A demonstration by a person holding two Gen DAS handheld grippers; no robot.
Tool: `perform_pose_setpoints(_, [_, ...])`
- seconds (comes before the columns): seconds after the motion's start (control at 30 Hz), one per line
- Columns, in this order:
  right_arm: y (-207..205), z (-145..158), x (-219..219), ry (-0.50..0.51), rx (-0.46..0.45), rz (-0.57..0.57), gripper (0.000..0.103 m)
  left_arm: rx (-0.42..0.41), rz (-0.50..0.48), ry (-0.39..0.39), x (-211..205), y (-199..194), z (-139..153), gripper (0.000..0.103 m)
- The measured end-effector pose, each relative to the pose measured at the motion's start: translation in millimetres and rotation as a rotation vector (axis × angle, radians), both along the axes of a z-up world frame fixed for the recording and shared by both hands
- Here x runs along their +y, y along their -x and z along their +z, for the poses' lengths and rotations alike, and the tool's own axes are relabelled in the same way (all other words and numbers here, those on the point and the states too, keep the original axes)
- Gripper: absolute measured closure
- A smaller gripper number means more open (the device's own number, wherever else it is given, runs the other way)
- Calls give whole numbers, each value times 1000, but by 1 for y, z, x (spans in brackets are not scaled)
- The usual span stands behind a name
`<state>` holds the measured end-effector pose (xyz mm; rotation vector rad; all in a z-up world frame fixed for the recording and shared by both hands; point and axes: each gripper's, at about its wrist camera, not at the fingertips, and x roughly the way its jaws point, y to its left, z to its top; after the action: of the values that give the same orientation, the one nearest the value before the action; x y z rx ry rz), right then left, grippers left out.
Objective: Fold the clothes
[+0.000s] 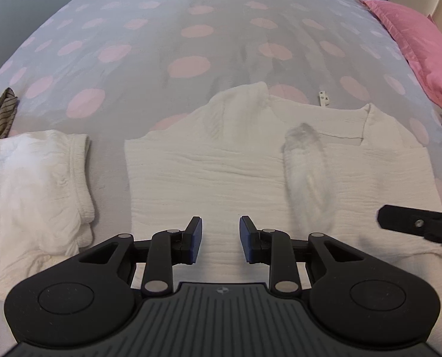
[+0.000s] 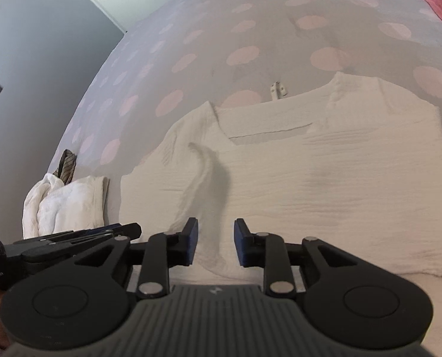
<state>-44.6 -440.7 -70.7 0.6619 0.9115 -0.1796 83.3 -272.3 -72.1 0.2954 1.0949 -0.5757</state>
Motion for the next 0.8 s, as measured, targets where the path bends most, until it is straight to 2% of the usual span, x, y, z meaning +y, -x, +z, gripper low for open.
perform_pose_setpoints(0.13, [20,9,-21,6,-4,-64,73,7,-8,29,-3,3,1,76])
perform_pose_setpoints(0.33, [58,3,-57,58,49,-177,73,-5,-57,-7,-16,18,-11,73])
perform_pose_setpoints(0.53, [94,-23,-92,109,147,-289,73,-17,-96,-72,-26,30,-30,73])
perform_pose_setpoints(0.8, [121,-56,-117,116,231,-302,73,-34,-129,-155,-33,37,-51,73])
